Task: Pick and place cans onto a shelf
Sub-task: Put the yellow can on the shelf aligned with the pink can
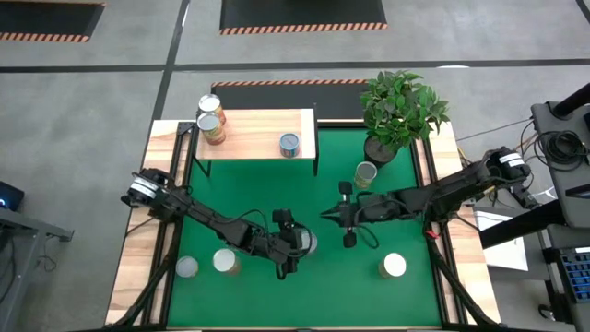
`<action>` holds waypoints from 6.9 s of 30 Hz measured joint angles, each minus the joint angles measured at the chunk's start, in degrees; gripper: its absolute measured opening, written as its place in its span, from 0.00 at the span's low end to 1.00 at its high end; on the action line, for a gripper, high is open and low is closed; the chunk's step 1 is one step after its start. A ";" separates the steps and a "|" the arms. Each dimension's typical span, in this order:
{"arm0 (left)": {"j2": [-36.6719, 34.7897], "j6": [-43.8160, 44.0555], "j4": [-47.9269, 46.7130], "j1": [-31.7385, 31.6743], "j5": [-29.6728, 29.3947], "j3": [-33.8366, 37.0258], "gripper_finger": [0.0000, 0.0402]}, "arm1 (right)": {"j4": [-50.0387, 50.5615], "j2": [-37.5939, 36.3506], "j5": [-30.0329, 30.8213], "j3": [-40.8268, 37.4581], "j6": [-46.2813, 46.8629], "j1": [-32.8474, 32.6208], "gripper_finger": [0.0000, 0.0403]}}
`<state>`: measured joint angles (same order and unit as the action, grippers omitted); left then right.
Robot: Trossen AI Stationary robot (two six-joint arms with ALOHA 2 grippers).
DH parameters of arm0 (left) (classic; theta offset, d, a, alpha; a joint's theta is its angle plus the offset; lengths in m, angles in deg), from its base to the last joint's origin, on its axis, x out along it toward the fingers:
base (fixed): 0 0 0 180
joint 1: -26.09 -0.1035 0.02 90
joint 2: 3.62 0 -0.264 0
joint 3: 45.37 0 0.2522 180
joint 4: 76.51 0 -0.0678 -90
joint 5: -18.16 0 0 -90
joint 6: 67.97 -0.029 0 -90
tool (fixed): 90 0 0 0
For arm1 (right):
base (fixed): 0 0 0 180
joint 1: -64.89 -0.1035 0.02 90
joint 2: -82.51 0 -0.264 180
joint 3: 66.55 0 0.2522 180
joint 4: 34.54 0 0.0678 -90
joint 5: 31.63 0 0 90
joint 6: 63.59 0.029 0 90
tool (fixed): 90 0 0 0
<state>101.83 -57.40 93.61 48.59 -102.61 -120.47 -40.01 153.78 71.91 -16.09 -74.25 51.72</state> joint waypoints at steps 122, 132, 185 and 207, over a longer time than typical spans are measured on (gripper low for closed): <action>-20.55 -4.13 -16.53 -47.25 2.73 -0.87 0.83 | -13.67 -2.80 -0.02 -10.23 1.60 0.82 0.03; -24.68 -7.33 -22.35 -45.95 2.73 -5.58 0.84 | -13.67 -2.80 0.11 -10.23 1.97 0.82 0.03; -46.60 -13.95 -17.16 14.47 -54.38 9.01 0.84 | 59.98 49.64 -11.01 96.45 -8.92 34.71 0.03; -46.74 -13.00 -18.80 14.45 -54.36 9.01 0.84 | 65.34 54.01 -8.61 97.16 -10.31 35.82 0.03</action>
<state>55.10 -70.41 74.80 63.04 -156.96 -111.47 25.32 207.79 63.30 81.07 -84.56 87.54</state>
